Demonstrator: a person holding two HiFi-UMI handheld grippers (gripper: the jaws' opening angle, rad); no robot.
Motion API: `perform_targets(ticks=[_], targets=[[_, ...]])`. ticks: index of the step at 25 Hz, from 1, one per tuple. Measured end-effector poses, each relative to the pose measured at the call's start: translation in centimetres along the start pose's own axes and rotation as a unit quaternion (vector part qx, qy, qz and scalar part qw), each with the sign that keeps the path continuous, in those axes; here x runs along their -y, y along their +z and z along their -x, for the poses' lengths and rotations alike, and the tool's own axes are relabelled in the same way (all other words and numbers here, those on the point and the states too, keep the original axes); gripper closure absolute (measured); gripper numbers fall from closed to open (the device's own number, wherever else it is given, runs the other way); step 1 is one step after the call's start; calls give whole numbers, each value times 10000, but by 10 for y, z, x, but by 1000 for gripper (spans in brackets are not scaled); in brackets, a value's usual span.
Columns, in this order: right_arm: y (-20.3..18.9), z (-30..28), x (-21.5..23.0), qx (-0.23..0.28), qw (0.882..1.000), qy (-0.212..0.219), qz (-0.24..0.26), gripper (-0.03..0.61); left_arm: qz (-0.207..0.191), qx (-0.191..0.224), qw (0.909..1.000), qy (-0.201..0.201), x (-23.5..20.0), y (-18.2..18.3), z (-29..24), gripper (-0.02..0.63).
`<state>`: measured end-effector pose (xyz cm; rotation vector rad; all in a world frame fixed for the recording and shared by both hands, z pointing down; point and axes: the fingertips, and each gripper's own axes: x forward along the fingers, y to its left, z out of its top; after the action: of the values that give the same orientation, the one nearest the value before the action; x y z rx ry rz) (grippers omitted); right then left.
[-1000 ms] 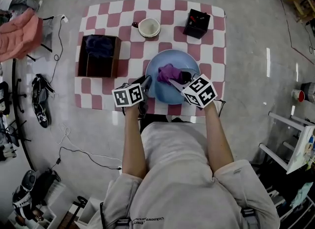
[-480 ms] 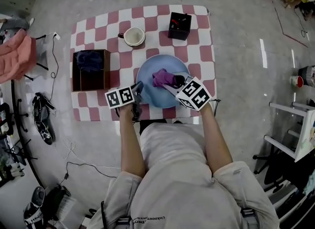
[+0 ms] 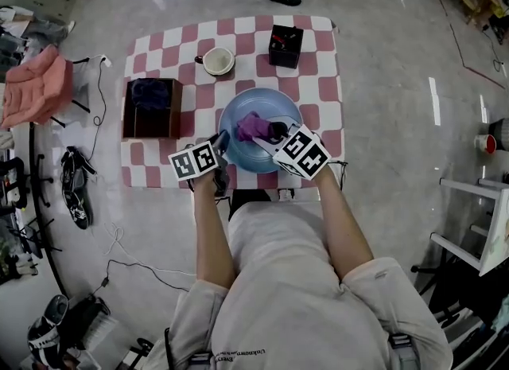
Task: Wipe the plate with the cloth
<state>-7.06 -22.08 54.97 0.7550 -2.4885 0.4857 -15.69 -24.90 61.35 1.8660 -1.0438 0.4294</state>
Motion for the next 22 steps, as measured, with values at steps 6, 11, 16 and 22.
perform_targets(ticks=[6,11,16,22], targets=[[26,3,-25,280,9976,-68,637,456,-391,533,9978,-25,40,8,34,588],[53,-8,-32,185,9936,-116,1112,454,-559,861,9945,188,56,19,56,588],[95,-5,-29,464,9971,-268,543,453,-478,1420,9878,422,70,54,79,586],[95,9,-57,721,9898,-485,1126,452,-542,1886,9795,456,73,36,103,587]])
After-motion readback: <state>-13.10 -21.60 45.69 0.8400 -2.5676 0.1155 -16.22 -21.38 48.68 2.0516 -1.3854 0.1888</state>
